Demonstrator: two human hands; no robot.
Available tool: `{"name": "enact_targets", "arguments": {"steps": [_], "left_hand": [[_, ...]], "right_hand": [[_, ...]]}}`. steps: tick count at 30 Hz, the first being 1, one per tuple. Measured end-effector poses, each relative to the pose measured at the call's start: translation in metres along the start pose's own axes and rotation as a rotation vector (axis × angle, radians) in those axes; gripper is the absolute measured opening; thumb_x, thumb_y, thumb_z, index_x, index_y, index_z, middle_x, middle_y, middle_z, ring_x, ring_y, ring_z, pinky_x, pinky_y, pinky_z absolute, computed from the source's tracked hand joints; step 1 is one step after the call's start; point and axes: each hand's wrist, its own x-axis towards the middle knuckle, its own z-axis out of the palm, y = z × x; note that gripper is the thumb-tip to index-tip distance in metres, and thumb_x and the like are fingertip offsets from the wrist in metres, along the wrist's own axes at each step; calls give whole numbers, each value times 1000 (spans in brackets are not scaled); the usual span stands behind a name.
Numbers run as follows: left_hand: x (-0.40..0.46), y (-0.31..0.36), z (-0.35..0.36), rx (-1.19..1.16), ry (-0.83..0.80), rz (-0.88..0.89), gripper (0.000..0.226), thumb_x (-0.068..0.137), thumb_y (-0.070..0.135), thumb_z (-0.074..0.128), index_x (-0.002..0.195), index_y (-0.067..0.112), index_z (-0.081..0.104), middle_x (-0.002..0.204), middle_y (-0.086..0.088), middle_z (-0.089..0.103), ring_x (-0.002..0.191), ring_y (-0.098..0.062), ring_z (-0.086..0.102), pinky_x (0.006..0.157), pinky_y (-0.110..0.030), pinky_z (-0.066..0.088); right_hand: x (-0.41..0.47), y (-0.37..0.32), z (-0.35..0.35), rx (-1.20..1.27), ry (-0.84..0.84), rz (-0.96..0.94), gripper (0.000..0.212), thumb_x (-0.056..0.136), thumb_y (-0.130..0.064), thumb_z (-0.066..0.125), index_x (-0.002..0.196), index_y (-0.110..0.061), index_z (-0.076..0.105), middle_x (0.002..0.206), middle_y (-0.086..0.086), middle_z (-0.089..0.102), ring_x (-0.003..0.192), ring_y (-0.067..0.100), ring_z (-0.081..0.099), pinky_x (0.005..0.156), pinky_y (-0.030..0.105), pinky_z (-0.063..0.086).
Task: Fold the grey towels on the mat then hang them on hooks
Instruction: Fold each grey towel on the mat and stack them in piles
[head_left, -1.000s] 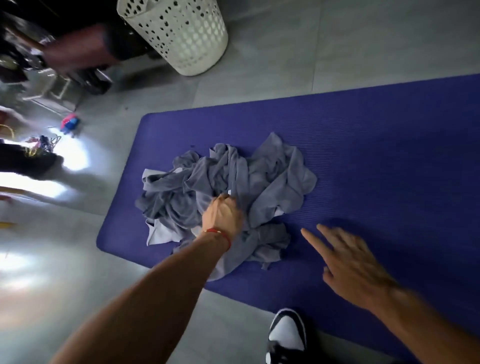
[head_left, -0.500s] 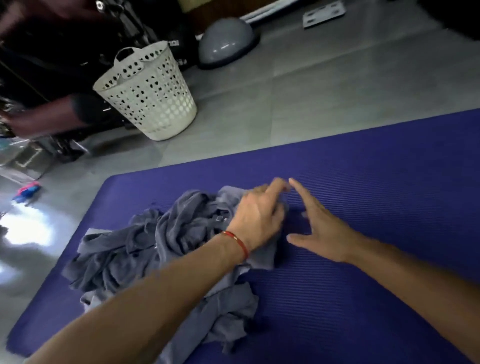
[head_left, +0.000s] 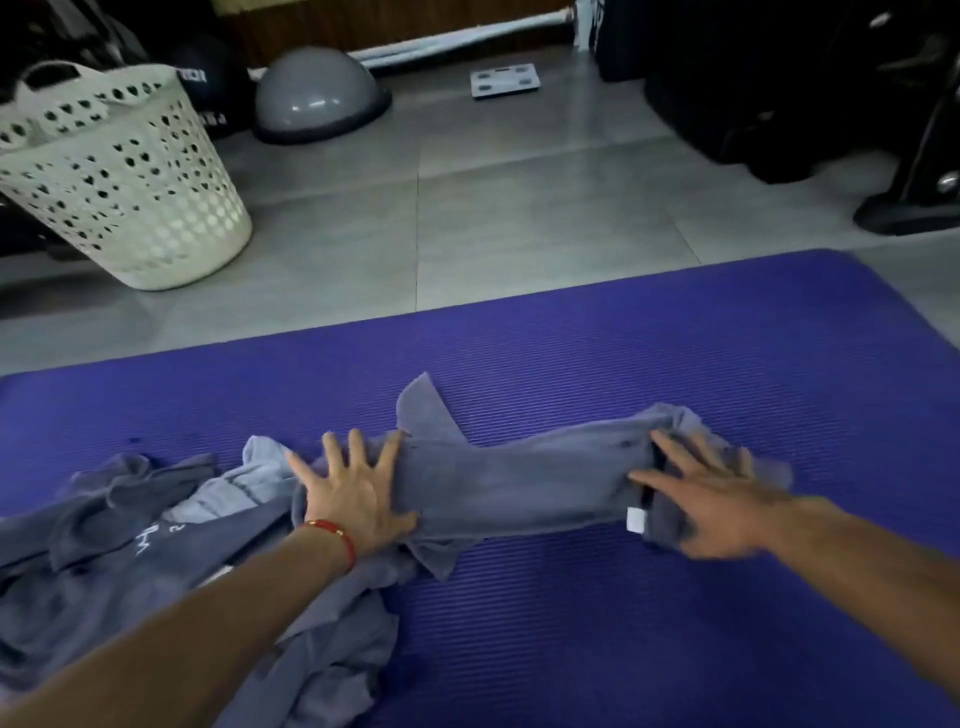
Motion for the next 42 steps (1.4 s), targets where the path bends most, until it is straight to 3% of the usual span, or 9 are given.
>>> {"name": "enact_targets", "arguments": {"steps": [3, 7, 12, 14, 18, 20, 24, 34, 42], "left_hand": [[5, -12, 6, -244, -89, -65, 100, 75, 82, 51, 152, 31, 14, 149, -11, 40, 135, -39, 42, 106, -64, 37], [-9, 13, -15, -327, 417, 318, 39, 96, 44, 50, 127, 22, 55, 119, -4, 58, 110, -31, 59, 82, -46, 52], [-28, 54, -35, -678, 484, 619, 67, 91, 61, 55, 141, 18, 46, 131, -3, 57, 117, -20, 52, 98, -37, 41], [-20, 40, -18, -418, 428, 460, 88, 83, 78, 48, 151, 23, 32, 143, -2, 48, 128, -25, 45, 106, -51, 36], [3, 13, 33, 95, 57, 373, 101, 77, 87, 46, 152, 54, -14, 167, -4, -16, 150, -49, -6, 100, -84, -2], [12, 7, 41, 121, -100, 383, 101, 88, 63, 61, 142, 65, -24, 163, -3, -30, 149, -50, -5, 103, -78, 21], [17, -11, 23, 257, -179, 375, 67, 103, 25, 53, 152, 55, 18, 167, -5, -10, 149, -46, 9, 108, -59, 38], [-25, -190, 54, 445, -170, -130, 45, 107, 27, 33, 152, 29, 40, 165, 6, 10, 151, -32, 9, 105, -51, 36], [-32, -159, 53, 158, -112, -107, 61, 91, 54, 48, 149, 38, 41, 167, 2, 16, 154, -38, -1, 100, -86, -6]], "right_hand": [[19, -45, -5, 25, 84, -105, 104, 91, -46, 65, 155, -48, -17, 160, -5, -40, 148, 33, -34, 116, 74, -2], [60, -113, -35, 276, 133, -306, 117, 87, -56, 69, 149, -48, -30, 164, -9, -30, 152, 27, -24, 118, 70, 5], [79, -129, -50, 352, 216, -391, 29, 95, -34, 53, 117, -17, 61, 118, 11, 66, 115, 31, 62, 95, 39, 46], [69, -95, -59, 63, 228, -267, 22, 94, -36, 54, 113, -32, 44, 101, -3, 54, 101, 22, 59, 82, 33, 39], [37, -19, -25, -161, 128, -87, 69, 93, -43, 53, 151, -52, 17, 142, -1, 27, 137, 22, 25, 115, 47, 27], [21, -15, -2, -73, -20, -106, 91, 88, -53, 53, 153, -56, -11, 160, 0, -9, 150, 26, -12, 123, 55, 12], [8, -32, 12, -50, -45, -175, 87, 91, -64, 47, 139, -66, -27, 145, -8, -56, 140, 29, -47, 123, 61, 3], [58, -153, -25, -20, 48, -396, 80, 103, -8, 46, 160, -42, 0, 169, 3, -15, 157, 21, -2, 125, 35, 19], [53, -166, -30, -49, 125, -461, 59, 106, -37, 39, 160, -35, 16, 168, -8, -2, 155, 14, 6, 120, 30, 20]]}}
